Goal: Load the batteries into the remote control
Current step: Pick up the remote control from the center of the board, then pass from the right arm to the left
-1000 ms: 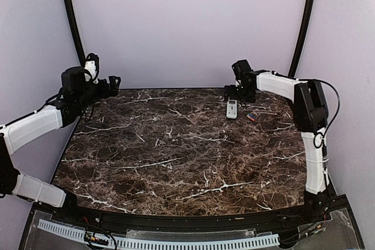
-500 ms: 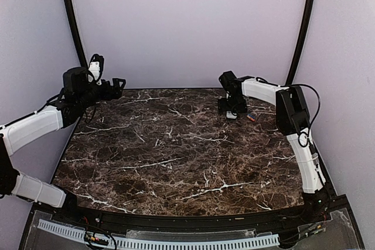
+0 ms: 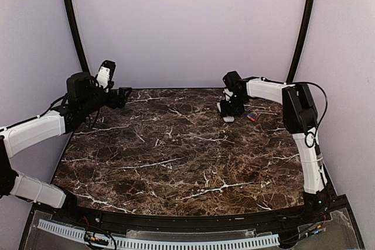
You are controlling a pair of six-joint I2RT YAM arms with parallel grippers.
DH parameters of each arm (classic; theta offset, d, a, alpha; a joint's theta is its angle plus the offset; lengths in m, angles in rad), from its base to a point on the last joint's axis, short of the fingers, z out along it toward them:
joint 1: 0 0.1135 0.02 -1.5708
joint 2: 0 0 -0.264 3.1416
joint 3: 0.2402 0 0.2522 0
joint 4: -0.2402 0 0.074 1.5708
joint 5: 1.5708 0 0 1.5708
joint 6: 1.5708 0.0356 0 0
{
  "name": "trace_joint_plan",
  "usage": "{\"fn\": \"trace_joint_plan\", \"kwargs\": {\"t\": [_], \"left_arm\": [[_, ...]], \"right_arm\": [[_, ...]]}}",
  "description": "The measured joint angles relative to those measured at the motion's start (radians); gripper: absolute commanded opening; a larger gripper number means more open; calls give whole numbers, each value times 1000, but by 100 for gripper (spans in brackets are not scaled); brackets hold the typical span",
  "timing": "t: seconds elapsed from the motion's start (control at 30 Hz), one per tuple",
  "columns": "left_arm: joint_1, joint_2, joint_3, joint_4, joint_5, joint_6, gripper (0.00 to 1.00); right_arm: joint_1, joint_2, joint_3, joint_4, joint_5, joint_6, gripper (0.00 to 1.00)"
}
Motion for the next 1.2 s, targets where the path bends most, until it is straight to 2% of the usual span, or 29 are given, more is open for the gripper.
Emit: {"fn": "trace_joint_plan", "kwargs": {"t": [0.13,0.3,0.43,0.6,0.83,1.0,1.1,1.2], "left_arm": [[-118,-25,-58,25,63,249,89],[-365,-24,-92,-21,134,683,87],[-485,49,-45,-90,114,945,84],[-582,130,-14,-106,53,1163,82],[-607,137,7,-101,43,1217,75],[-607,143,27,-103,37,1207,58],[-607,162,52,-106,30,1201,57],[-607,175,62,-106,19,1199,49]], "right_arm": [[5,-108,-93,-26,-187,-87,26],[50,-300,-173,-97,-403,-194,25],[165,-441,-211,-174,-512,-258,25],[328,-502,-221,-276,-571,-290,24],[403,-505,-219,-361,-585,-294,23],[423,-505,-190,-394,-589,-298,23],[439,-505,-163,-410,-594,-302,23],[452,-505,-143,-417,-605,-305,23]]}}
